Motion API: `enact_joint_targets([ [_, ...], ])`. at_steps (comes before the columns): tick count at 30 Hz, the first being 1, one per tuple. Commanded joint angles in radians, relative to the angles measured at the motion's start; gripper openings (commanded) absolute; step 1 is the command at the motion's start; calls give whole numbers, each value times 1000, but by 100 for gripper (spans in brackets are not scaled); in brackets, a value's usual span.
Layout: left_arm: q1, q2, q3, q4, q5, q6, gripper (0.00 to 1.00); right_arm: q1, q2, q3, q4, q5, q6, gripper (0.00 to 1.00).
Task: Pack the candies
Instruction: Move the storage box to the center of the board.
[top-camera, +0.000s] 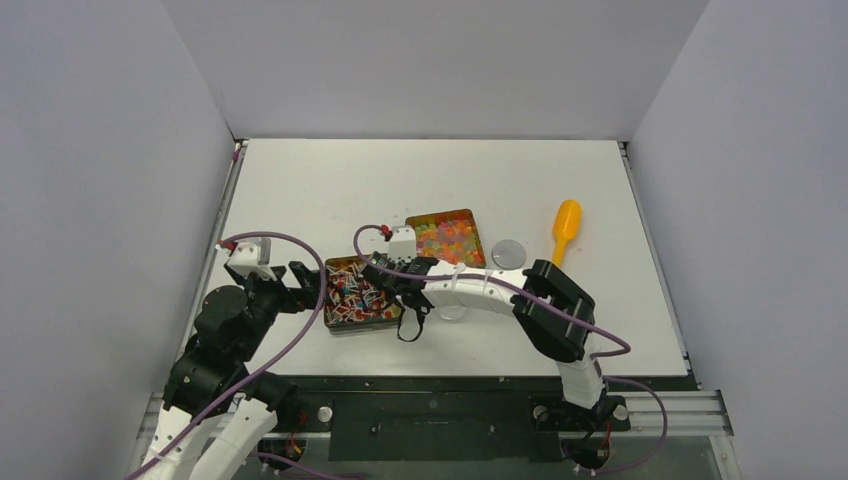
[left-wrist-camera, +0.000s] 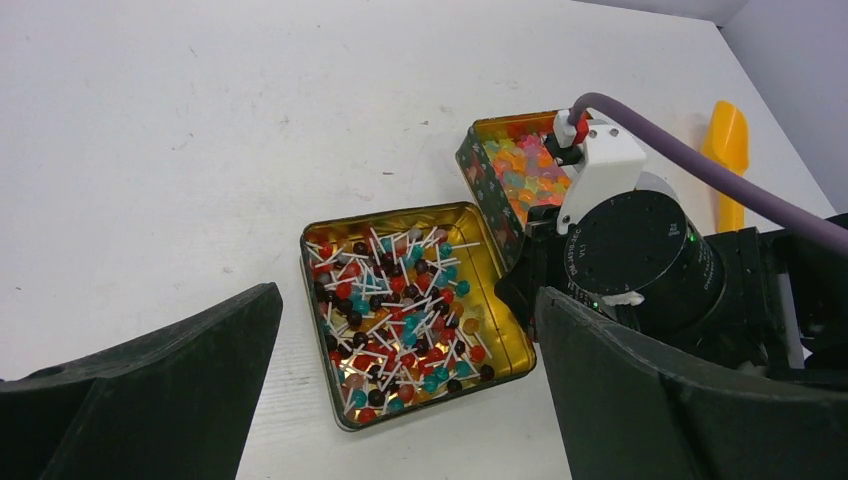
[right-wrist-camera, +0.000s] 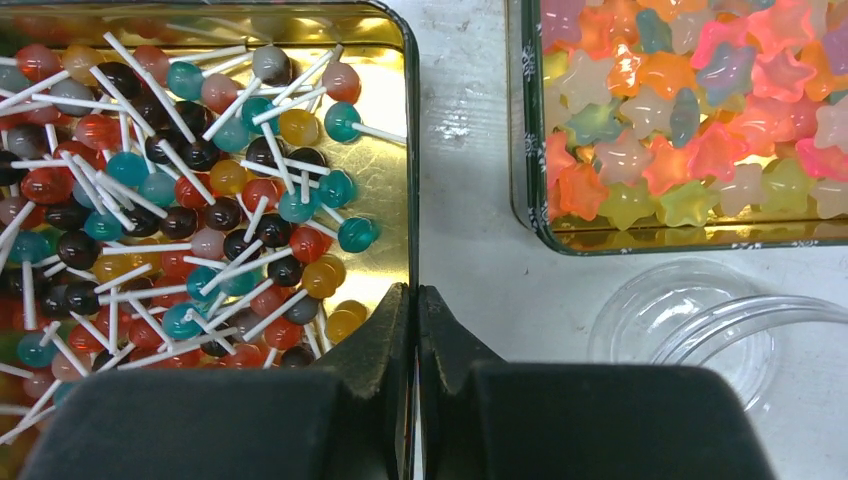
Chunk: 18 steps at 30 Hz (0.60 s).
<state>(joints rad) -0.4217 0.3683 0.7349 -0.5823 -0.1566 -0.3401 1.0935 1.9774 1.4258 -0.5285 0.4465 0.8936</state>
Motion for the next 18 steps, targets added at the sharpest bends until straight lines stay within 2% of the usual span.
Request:
enact_joint_targets([
  [1,9,-5,6,29,6,-11,96,-45,-8,13,28,-7,-24,0],
  [18,31,10,4,36,27,-10,96,-148,56,179,-10,-46,-248,0],
])
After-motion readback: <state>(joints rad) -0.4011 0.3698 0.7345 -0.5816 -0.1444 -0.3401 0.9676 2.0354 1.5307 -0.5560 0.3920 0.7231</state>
